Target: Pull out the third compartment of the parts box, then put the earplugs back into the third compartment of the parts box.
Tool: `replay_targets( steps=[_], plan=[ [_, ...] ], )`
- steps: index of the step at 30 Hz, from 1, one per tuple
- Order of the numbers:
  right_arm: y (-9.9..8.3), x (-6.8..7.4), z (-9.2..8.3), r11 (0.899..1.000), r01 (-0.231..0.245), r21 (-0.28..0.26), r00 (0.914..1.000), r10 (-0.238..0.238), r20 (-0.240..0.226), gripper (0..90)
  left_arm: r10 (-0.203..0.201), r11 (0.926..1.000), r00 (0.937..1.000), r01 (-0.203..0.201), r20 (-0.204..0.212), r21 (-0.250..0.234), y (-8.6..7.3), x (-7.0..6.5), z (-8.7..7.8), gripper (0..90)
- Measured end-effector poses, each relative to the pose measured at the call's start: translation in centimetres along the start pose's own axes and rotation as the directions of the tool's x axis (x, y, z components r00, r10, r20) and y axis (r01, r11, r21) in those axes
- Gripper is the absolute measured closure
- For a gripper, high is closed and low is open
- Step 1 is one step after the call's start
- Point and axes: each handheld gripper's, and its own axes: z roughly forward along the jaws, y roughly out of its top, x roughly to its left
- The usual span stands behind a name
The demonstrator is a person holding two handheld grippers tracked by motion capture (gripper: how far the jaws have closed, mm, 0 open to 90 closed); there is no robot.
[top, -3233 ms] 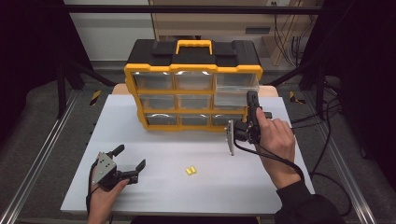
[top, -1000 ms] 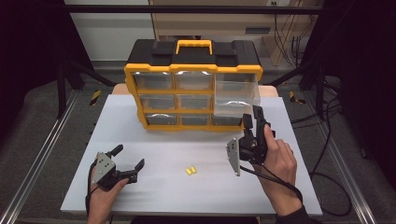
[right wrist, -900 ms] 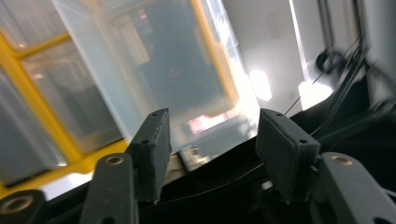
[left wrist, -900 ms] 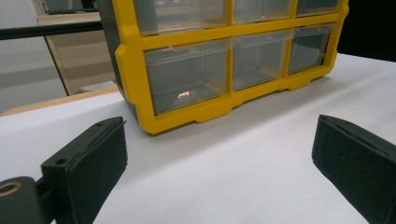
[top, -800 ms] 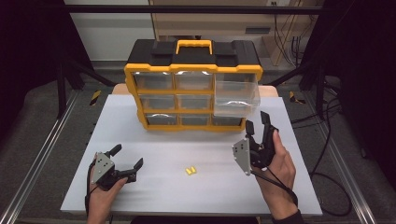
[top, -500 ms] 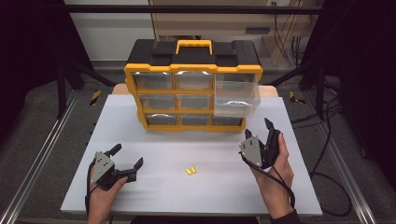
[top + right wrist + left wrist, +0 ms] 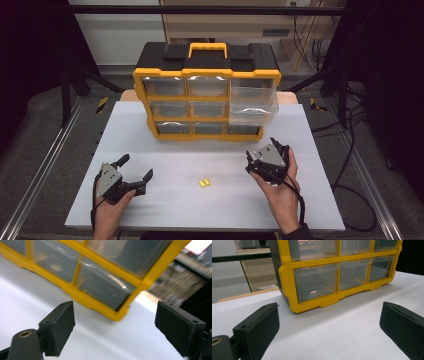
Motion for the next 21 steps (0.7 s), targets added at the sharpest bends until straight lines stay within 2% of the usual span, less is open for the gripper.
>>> replay_targets(
  steps=[3,6,7,13,15,16,17,21],
  plan=[
    [-0.1,0.1,0.2,0.998,-0.062,0.005,0.9962,0.062,-0.060,13.9,-0.007,1.0000,1.0000,0.007,0.001,-0.001,0.0,0.0,0.0,2.0],
    [-0.3,0.1,0.5,0.994,-0.112,0.017,0.9872,0.114,-0.112,12.3,-0.017,0.9999,0.9999,0.017,0.000,-0.004,0.0,0.1,-0.1,2.0],
    [-0.4,0.2,0.6,0.991,-0.135,0.022,0.9806,0.137,-0.140,11.8,-0.019,0.9998,0.9998,0.019,0.000,-0.004,0.0,0.1,-0.1,2.0],
    [-0.4,0.6,0.8,0.988,-0.153,0.035,0.9706,0.156,-0.183,11.2,-0.030,0.9995,0.9995,0.030,0.006,-0.008,0.0,0.2,-0.1,2.0],
    [-0.4,0.7,0.9,0.986,-0.162,0.044,0.9644,0.168,-0.204,10.8,-0.036,0.9993,0.9993,0.036,0.010,-0.009,-0.1,0.3,-0.1,1.9],
    [-0.5,0.9,1.0,0.984,-0.171,0.053,0.9578,0.179,-0.225,10.6,-0.038,0.9992,0.9992,0.038,0.011,-0.011,-0.1,0.3,-0.1,1.9],
    [-0.5,0.9,1.0,0.984,-0.171,0.053,0.9578,0.179,-0.225,10.6,-0.040,0.9991,0.9991,0.040,0.012,-0.012,-0.1,0.3,-0.1,1.9],
    [-0.6,1.2,1.3,0.980,-0.185,0.071,0.9422,0.197,-0.271,9.3,-0.045,0.9989,0.9989,0.045,0.015,-0.015,-0.1,0.4,-0.1,1.8]
  ],
)
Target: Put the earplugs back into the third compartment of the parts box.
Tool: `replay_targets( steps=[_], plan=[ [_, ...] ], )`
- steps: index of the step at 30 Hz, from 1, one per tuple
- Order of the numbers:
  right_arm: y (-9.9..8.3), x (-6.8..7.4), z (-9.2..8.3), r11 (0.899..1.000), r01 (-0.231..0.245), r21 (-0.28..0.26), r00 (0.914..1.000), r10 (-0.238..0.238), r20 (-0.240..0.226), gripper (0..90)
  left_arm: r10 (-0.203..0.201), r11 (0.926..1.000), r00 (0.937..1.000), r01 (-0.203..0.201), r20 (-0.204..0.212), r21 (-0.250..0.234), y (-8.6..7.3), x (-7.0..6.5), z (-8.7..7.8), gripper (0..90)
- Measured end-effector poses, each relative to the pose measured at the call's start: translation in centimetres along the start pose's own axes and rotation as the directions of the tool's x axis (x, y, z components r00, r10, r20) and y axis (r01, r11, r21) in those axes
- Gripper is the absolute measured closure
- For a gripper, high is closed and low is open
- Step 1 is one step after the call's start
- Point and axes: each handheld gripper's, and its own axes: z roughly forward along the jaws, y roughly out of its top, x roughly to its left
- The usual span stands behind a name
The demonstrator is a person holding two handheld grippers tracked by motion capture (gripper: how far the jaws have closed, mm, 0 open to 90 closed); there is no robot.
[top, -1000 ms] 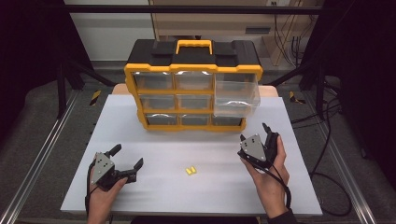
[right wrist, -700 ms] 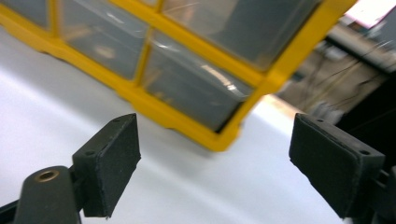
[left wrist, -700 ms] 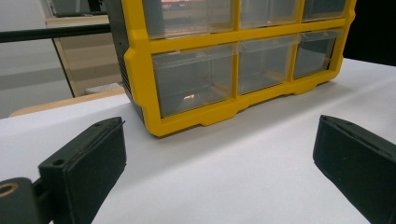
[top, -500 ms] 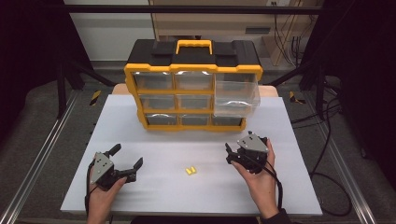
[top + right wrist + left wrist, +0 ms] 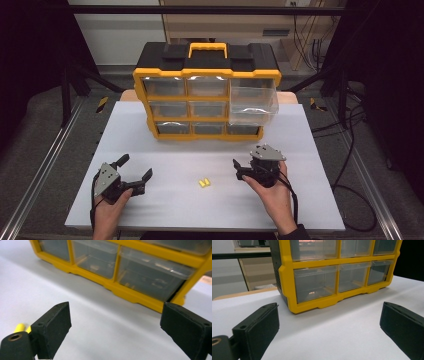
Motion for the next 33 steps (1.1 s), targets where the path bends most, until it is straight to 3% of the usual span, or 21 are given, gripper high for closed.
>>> replay_targets(
  steps=[11,23,28,30,31,33],
  plan=[
    [-0.5,1.7,1.4,0.996,0.008,0.086,0.9958,-0.001,-0.091,8.0,-0.016,0.9998,0.9998,0.016,0.013,-0.009,0.0,0.1,0.0,1.6],
    [-0.8,4.1,3.3,0.982,0.037,0.187,0.9829,-0.001,-0.184,11.2,-0.012,0.9998,0.9997,0.012,0.020,-0.013,0.1,0.1,-0.1,1.5],
    [-0.9,4.8,4.1,0.978,0.031,0.206,0.9766,0.014,-0.215,20.0,-0.013,0.9998,0.9995,0.013,0.028,-0.012,0.1,0.1,0.0,1.4],
    [-0.8,5.4,4.6,0.976,0.028,0.215,0.9709,0.025,-0.238,31.4,-0.010,0.9999,0.9995,0.011,0.031,-0.012,0.1,0.1,0.1,1.4],
    [-0.8,5.4,4.6,0.976,0.028,0.215,0.9709,0.025,-0.238,31.4,-0.009,0.9999,0.9994,0.009,0.033,-0.011,0.1,0.0,0.0,1.4],
    [-0.6,6.3,4.9,0.974,0.047,0.220,0.9652,0.012,-0.261,39.6,-0.003,0.9999,0.9993,0.003,0.036,-0.010,0.1,0.0,0.0,1.4]
  ],
)
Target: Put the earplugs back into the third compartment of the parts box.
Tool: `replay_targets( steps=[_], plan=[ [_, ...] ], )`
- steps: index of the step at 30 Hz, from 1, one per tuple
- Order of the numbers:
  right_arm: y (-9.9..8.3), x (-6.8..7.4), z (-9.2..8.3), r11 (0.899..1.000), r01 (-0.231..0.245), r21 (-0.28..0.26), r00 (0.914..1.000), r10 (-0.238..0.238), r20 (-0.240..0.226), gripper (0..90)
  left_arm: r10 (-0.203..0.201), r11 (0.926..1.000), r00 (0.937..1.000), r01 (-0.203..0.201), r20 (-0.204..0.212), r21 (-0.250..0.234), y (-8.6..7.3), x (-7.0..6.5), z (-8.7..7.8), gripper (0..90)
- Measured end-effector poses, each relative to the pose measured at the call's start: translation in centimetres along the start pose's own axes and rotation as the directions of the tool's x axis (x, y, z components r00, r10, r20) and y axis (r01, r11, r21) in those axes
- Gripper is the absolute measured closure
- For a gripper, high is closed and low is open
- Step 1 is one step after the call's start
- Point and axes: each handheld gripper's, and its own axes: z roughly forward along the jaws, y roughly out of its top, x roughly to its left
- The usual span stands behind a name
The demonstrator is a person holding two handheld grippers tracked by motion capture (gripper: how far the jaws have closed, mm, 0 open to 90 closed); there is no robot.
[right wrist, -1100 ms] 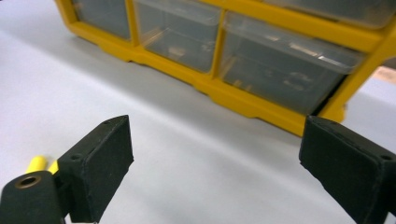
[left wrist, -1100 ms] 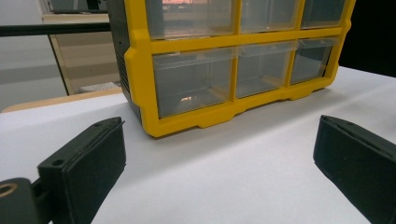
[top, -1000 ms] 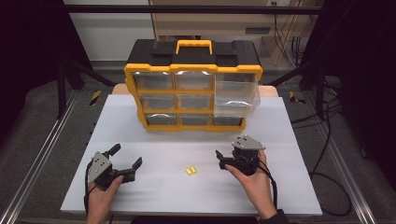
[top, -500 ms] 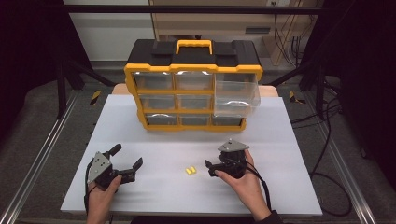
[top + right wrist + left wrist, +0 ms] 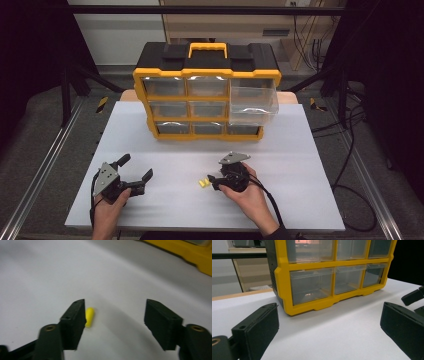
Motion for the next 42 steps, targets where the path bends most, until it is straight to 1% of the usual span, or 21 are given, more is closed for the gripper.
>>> replay_targets(
  steps=[1,2,3,6,9,11,13,15,18,21,24,27,28,29,31,33,35,39,40,41,42],
  plan=[
    [0.1,0.4,0.2,1.000,0.014,0.003,0.9999,-0.014,-0.008,43.3,0.001,1.0000,1.0000,-0.001,0.001,0.000,0.0,0.0,0.0,1.4],
    [0.3,1.1,0.5,1.000,0.020,0.013,0.9995,-0.020,-0.026,50.4,0.001,1.0000,1.0000,-0.001,0.002,0.001,0.0,-0.1,0.0,1.4],
    [0.3,1.1,0.5,1.000,0.020,0.013,0.9995,-0.020,-0.026,50.4,0.003,1.0000,1.0000,-0.003,0.003,0.002,0.0,-0.1,0.0,1.4],
    [0.5,1.7,1.1,1.000,0.024,0.016,0.9990,-0.024,-0.037,61.8,0.005,1.0000,1.0000,-0.005,0.004,0.005,0.0,-0.2,0.1,1.4],
    [0.5,1.8,1.5,0.999,0.040,0.030,0.9987,-0.039,-0.034,70.3,0.010,0.9999,0.9999,-0.010,0.006,0.005,0.1,-0.2,0.1,1.4],
    [0.3,1.7,1.8,0.998,0.034,0.046,0.9982,-0.032,-0.050,74.3,0.013,0.9999,0.9999,-0.013,0.008,0.008,0.0,-0.3,0.2,1.4],
    [0.0,1.5,2.2,0.998,0.028,0.059,0.9982,-0.025,-0.055,75.5,0.016,0.9998,0.9998,-0.016,0.009,0.011,0.0,-0.3,0.2,1.4],
    [-0.2,1.3,2.2,0.998,0.012,0.061,0.9968,-0.007,-0.080,77.5,0.018,0.9998,0.9998,-0.018,0.010,0.012,0.0,-0.4,0.3,1.4],
    [-0.3,1.6,2.3,0.997,0.020,0.069,0.9963,-0.015,-0.085,79.8,0.020,0.9997,0.9998,-0.020,0.010,0.013,0.0,-0.4,0.2,1.4],
    [-0.5,1.6,2.4,0.998,0.005,0.065,0.9961,0.000,-0.088,81.7,0.019,0.9997,0.9998,-0.019,0.009,0.013,0.0,-0.4,0.2,1.4],
    [-0.6,1.2,2.4,0.997,-0.036,0.071,0.9927,0.044,-0.112,84.7,0.017,0.9998,0.9998,-0.017,0.008,0.013,0.0,-0.4,0.2,1.4],
    [-0.7,0.9,2.2,0.996,-0.068,0.061,0.9894,0.075,-0.124,85.8,0.018,0.9998,0.9998,-0.018,0.007,0.011,0.1,-0.4,0.2,1.5],
    [-0.8,0.7,2.1,0.997,-0.062,0.050,0.9901,0.067,-0.123,86.0,0.019,0.9998,0.9998,-0.019,0.008,0.011,0.1,-0.4,0.3,1.5],
    [-0.9,0.5,2.0,0.996,-0.080,0.049,0.9897,0.085,-0.115,86.1,0.021,0.9997,0.9997,-0.021,0.010,0.011,0.1,-0.4,0.3,1.5],
    [-1.1,-0.1,1.7,0.995,-0.094,0.034,0.9884,0.097,-0.117,86.3,0.021,0.9997,0.9997,-0.021,0.012,0.011,0.1,-0.4,0.3,1.4],
    [-1.2,-0.7,1.1,0.994,-0.104,0.018,0.9891,0.105,-0.103,86.3,0.018,0.9998,0.9998,-0.018,0.011,0.011,0.1,-0.4,0.3,1.5],
    [-1.3,-1.2,0.5,0.994,-0.106,-0.007,0.9912,0.105,-0.080,86.4,0.015,0.9998,0.9998,-0.015,0.010,0.010,0.1,-0.3,0.3,1.5],
    [-1.5,-2.3,-0.5,0.994,-0.105,-0.036,0.9940,0.104,-0.035,86.4,0.012,0.9999,0.9999,-0.012,0.008,0.006,0.1,-0.3,0.2,1.4],
    [-1.6,-2.5,-0.8,0.993,-0.111,-0.046,0.9935,0.110,-0.029,86.5,0.012,0.9999,0.9999,-0.012,0.006,0.006,0.1,-0.3,0.2,1.4],
    [-1.8,-3.1,-1.5,0.991,-0.117,-0.070,0.9932,0.116,-0.008,86.5,0.012,0.9999,0.9999,-0.012,0.006,0.007,0.1,-0.3,0.2,1.5],
    [-1.8,-3.1,-1.5,0.991,-0.117,-0.070,0.9932,0.116,-0.008,86.5,0.013,0.9999,0.9999,-0.013,0.005,0.008,0.1,-0.3,0.2,1.5]
  ],
)
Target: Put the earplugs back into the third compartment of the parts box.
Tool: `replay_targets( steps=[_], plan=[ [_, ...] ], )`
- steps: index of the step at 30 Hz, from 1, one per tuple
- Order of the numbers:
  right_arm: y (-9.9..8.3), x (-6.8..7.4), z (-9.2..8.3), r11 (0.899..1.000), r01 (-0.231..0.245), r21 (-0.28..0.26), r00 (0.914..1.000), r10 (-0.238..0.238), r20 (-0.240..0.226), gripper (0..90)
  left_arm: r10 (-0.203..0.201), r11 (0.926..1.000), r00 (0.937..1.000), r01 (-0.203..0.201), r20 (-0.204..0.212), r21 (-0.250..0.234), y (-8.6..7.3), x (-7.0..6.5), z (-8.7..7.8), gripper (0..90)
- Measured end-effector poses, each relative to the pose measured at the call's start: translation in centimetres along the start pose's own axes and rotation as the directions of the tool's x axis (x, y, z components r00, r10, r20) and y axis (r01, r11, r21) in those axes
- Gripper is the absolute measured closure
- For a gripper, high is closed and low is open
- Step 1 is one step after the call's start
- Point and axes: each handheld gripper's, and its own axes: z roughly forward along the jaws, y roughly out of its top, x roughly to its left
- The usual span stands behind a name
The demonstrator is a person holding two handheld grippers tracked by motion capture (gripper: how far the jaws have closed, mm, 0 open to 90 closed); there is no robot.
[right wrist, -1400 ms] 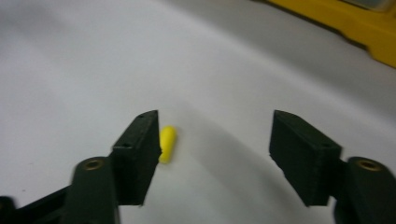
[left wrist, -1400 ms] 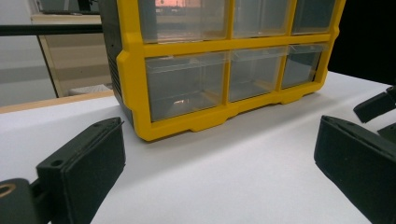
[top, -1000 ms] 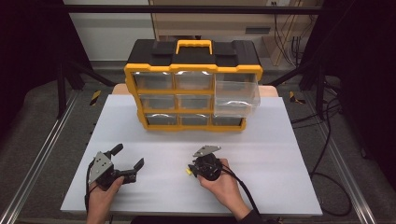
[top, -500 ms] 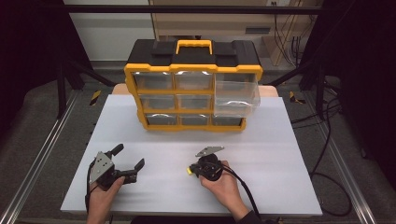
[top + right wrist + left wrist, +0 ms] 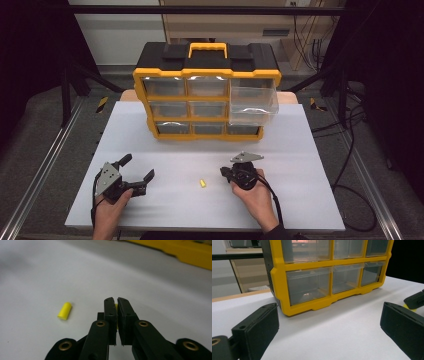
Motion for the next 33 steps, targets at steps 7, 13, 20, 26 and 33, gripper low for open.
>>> replay_targets(
  steps=[7,13,20,26,33],
  plan=[
    [0.0,-2.0,-2.0,0.996,-0.019,-0.087,0.9966,0.026,0.079,86.6,-0.001,1.0000,1.0000,0.001,-0.004,-0.001,0.0,0.0,0.0,1.5],
    [0.1,-3.4,-3.5,0.987,-0.021,-0.158,0.9901,0.043,0.134,86.7,-0.009,0.9999,0.9999,0.009,-0.013,-0.007,0.0,0.2,-0.2,1.4],
    [0.0,-4.9,-5.1,0.975,-0.040,-0.219,0.9823,0.078,0.170,86.7,-0.024,0.9996,0.9995,0.024,-0.019,-0.015,-0.1,0.4,-0.3,1.5],
    [0.0,-6.0,-6.3,0.961,-0.052,-0.273,0.9737,0.110,0.200,86.8,-0.023,0.9996,0.9996,0.022,-0.016,-0.017,-0.1,0.4,-0.2,1.5],
    [0.0,-6.9,-7.7,0.940,-0.063,-0.336,0.9634,0.145,0.225,86.9,-0.029,0.9994,0.9994,0.029,-0.020,-0.021,-0.1,0.5,-0.4,1.5]
  ],
)
